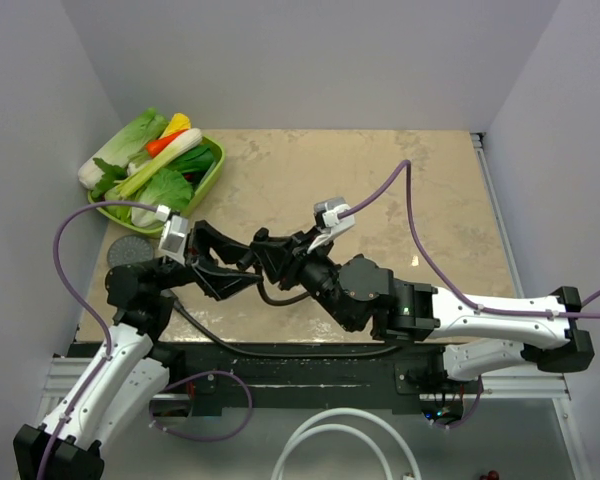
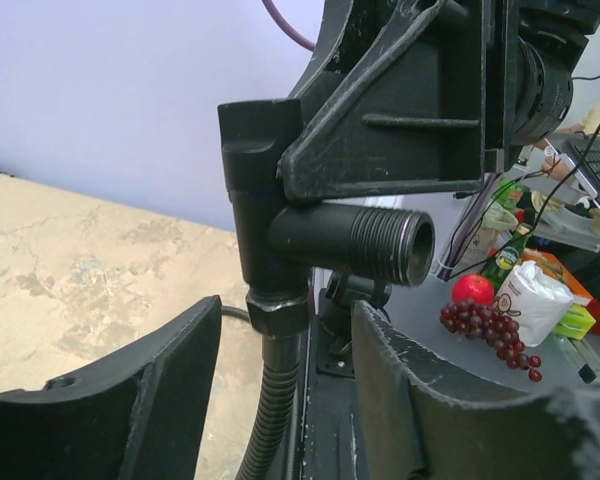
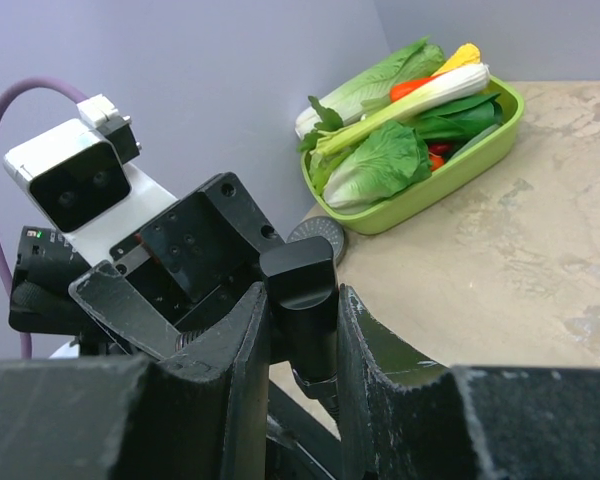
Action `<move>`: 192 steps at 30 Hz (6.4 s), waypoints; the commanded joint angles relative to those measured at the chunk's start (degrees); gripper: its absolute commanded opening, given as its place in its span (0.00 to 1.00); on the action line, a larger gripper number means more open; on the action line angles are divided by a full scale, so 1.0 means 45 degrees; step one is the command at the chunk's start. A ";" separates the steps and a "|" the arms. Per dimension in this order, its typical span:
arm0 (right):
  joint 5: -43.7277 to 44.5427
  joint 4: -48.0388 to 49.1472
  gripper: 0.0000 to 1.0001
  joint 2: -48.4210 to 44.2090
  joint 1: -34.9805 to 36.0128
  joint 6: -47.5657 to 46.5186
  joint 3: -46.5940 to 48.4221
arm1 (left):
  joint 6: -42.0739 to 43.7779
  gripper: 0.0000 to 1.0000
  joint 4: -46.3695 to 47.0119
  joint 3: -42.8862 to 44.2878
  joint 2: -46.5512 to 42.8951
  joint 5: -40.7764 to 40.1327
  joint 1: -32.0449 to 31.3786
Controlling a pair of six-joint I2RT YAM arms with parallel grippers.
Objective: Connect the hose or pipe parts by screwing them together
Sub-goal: Install the adaptor on the pipeline.
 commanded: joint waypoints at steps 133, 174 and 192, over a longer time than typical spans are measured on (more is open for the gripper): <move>-0.8069 -0.7324 0.00 0.0008 0.0014 -0.6553 0.5406 | -0.2085 0.00 0.1958 -0.0591 -0.0946 -0.1970 -0.0127; -0.9731 -1.1429 0.00 0.4268 -0.1548 -0.8546 1.0427 | -0.1577 0.00 0.1118 -0.0102 -0.1259 -0.1658 -0.0088; -0.9106 -1.2346 0.00 0.5909 -0.1705 -0.9250 1.2576 | -0.1343 0.00 0.1118 -0.0141 -0.1297 -0.1443 -0.0088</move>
